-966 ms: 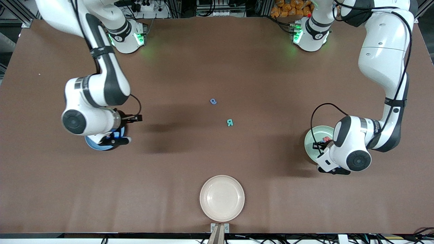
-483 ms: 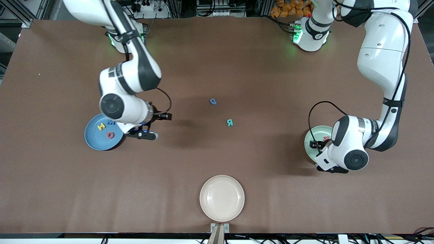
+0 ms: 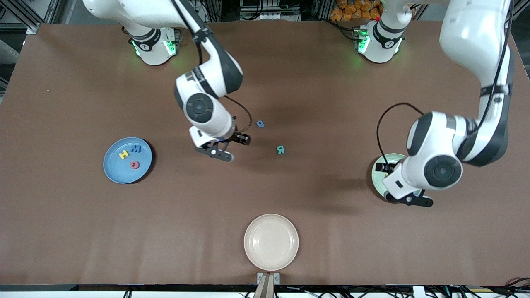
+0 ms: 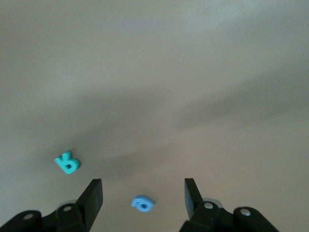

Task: Sort uppercase to blue plate, lowercase to green plate
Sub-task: 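Place the blue E on the green plate while the right gripper reaches b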

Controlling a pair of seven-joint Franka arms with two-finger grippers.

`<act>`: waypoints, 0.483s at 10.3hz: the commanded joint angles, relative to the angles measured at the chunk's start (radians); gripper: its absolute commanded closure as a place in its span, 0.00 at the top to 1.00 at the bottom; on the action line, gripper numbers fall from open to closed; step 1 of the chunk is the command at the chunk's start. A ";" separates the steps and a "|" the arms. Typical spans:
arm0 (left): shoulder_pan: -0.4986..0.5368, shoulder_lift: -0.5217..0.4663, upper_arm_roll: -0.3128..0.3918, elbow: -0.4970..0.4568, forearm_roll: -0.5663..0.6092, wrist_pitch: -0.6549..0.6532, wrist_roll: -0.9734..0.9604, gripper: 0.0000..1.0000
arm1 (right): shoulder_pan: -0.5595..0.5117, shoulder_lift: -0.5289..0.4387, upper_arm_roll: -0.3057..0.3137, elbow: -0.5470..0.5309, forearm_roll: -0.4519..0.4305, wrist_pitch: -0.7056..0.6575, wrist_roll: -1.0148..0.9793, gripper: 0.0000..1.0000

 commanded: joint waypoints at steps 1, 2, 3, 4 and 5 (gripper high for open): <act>-0.020 -0.138 -0.004 -0.037 -0.029 -0.049 0.011 1.00 | 0.019 0.137 0.022 0.151 -0.004 0.035 0.124 0.77; -0.037 -0.178 -0.003 -0.037 -0.037 -0.061 0.009 1.00 | 0.033 0.157 0.022 0.155 -0.007 0.083 0.134 0.76; -0.050 -0.209 0.002 -0.037 -0.037 -0.060 0.000 1.00 | 0.054 0.175 0.022 0.159 -0.021 0.111 0.169 0.75; -0.057 -0.235 0.006 -0.037 -0.037 -0.060 0.001 1.00 | 0.065 0.206 0.022 0.199 -0.059 0.115 0.235 0.75; -0.060 -0.266 0.018 -0.037 -0.054 -0.060 0.000 1.00 | 0.079 0.241 0.022 0.237 -0.102 0.115 0.296 0.75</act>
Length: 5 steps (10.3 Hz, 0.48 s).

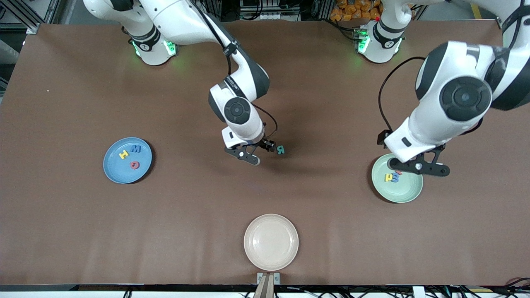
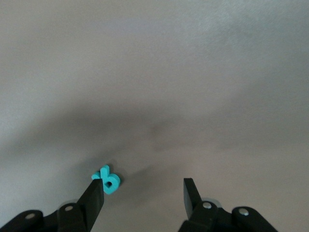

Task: Sort uppercase to blue plate, lowercase to green plate
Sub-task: 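Grasp the teal b with the right gripper while the left gripper withdraws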

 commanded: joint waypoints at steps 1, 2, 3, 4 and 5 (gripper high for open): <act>-0.032 -0.086 0.072 -0.033 -0.061 0.000 -0.001 1.00 | 0.025 0.097 -0.003 0.130 -0.069 -0.009 0.130 0.75; -0.052 -0.101 0.129 -0.036 -0.100 -0.002 -0.001 1.00 | 0.034 0.131 -0.003 0.170 -0.070 -0.009 0.153 0.75; -0.040 -0.103 0.140 -0.036 -0.128 -0.016 -0.004 1.00 | 0.037 0.167 -0.001 0.219 -0.070 -0.009 0.185 0.75; -0.032 -0.104 0.140 -0.033 -0.128 -0.022 -0.004 1.00 | 0.049 0.210 0.000 0.274 -0.070 -0.009 0.208 0.75; -0.029 -0.104 0.142 -0.030 -0.132 -0.022 -0.001 1.00 | 0.053 0.237 0.000 0.304 -0.070 -0.009 0.213 0.75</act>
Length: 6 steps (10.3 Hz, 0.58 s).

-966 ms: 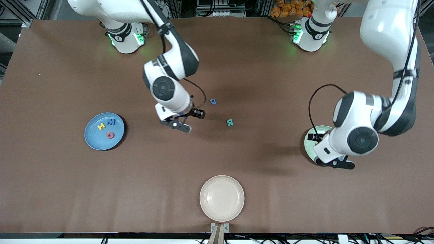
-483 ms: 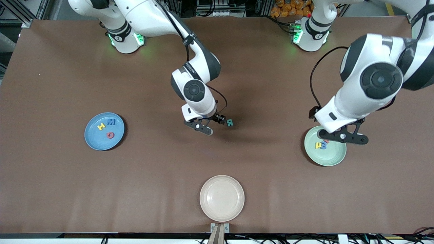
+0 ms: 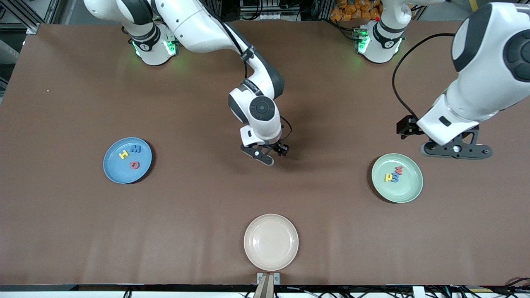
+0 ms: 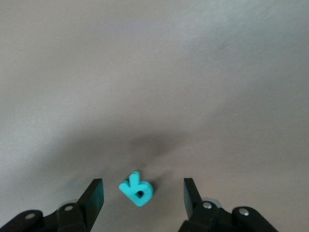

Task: Sort uppercase to blue plate, lowercase to green plate
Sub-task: 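Grasp the teal b with the right gripper while the left gripper withdraws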

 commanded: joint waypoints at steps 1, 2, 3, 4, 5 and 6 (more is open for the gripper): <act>0.012 -0.020 0.006 -0.020 -0.031 -0.007 -0.003 1.00 | 0.008 0.089 -0.003 0.116 -0.019 -0.009 0.041 0.76; 0.016 -0.020 0.008 -0.018 -0.034 -0.006 -0.006 1.00 | 0.015 0.109 -0.003 0.120 -0.025 0.006 0.041 0.76; 0.035 -0.020 0.006 -0.018 -0.037 -0.006 -0.006 1.00 | 0.017 0.120 -0.003 0.131 -0.027 0.013 0.041 0.76; 0.051 -0.018 0.006 -0.017 -0.054 -0.004 -0.006 1.00 | 0.017 0.125 -0.003 0.131 -0.027 0.014 0.039 0.76; 0.056 -0.015 0.008 -0.014 -0.068 0.002 -0.006 1.00 | 0.018 0.137 -0.001 0.138 -0.027 0.017 0.039 0.76; 0.069 -0.013 0.006 -0.012 -0.086 0.004 -0.006 1.00 | 0.018 0.142 -0.001 0.145 -0.027 0.018 0.038 0.75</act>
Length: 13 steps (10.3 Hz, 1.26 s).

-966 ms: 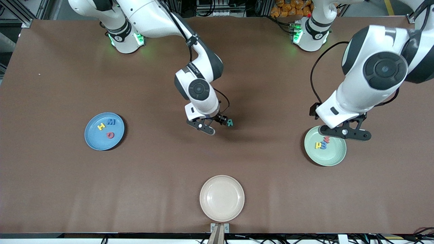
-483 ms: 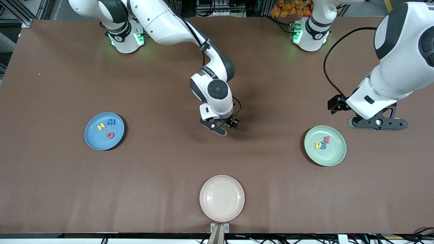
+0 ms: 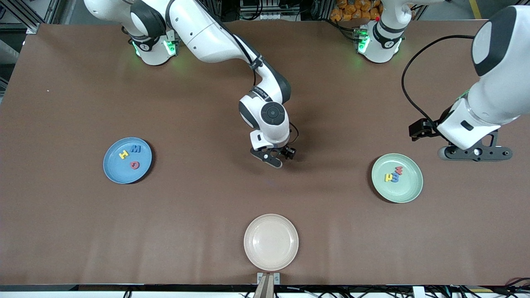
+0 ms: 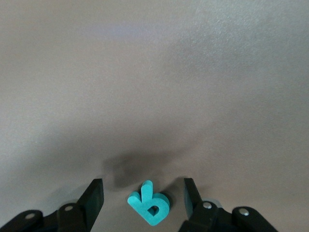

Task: Sort uppercase to blue plate, lowercase to green plate
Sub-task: 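Grasp the teal b with the right gripper while the left gripper withdraws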

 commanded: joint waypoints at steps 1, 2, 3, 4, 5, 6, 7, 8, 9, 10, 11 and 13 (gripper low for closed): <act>0.021 -0.015 0.002 -0.011 -0.066 0.003 -0.004 1.00 | 0.004 0.034 -0.001 0.052 -0.021 -0.002 0.025 0.75; 0.045 -0.013 0.002 -0.011 -0.077 0.003 -0.004 1.00 | 0.012 0.036 0.000 0.052 -0.021 -0.002 0.023 0.73; 0.053 -0.010 0.000 -0.011 -0.091 0.003 -0.004 1.00 | 0.013 0.040 0.009 0.052 -0.021 -0.004 0.023 0.73; 0.055 -0.010 0.000 -0.011 -0.104 0.003 -0.004 1.00 | 0.013 0.040 0.012 0.052 -0.021 -0.004 0.023 0.72; 0.055 -0.009 0.000 -0.011 -0.105 0.003 -0.004 1.00 | 0.015 0.040 0.014 0.052 -0.021 -0.005 0.025 0.72; 0.055 -0.007 0.002 -0.011 -0.105 0.003 -0.004 1.00 | 0.021 0.040 0.014 0.052 -0.021 -0.005 0.025 0.70; 0.055 -0.007 0.000 -0.011 -0.105 0.003 -0.004 1.00 | 0.022 0.040 0.014 0.049 -0.024 -0.005 0.025 0.66; 0.056 -0.007 0.000 -0.011 -0.105 0.003 -0.004 1.00 | 0.024 0.043 0.014 0.049 -0.031 -0.005 0.025 0.61; 0.056 -0.007 0.000 -0.011 -0.105 0.003 -0.004 1.00 | 0.024 0.043 0.016 0.049 -0.034 -0.005 0.025 0.53; 0.056 -0.007 0.000 -0.011 -0.105 0.003 -0.004 1.00 | 0.022 0.043 0.016 0.049 -0.034 -0.005 0.025 0.53; 0.056 -0.006 0.000 -0.011 -0.105 0.003 -0.004 1.00 | 0.018 0.043 0.016 0.049 -0.034 -0.004 0.026 0.55; 0.056 -0.006 0.000 -0.013 -0.105 0.003 -0.004 1.00 | 0.012 0.043 0.014 0.049 -0.035 -0.004 0.026 0.55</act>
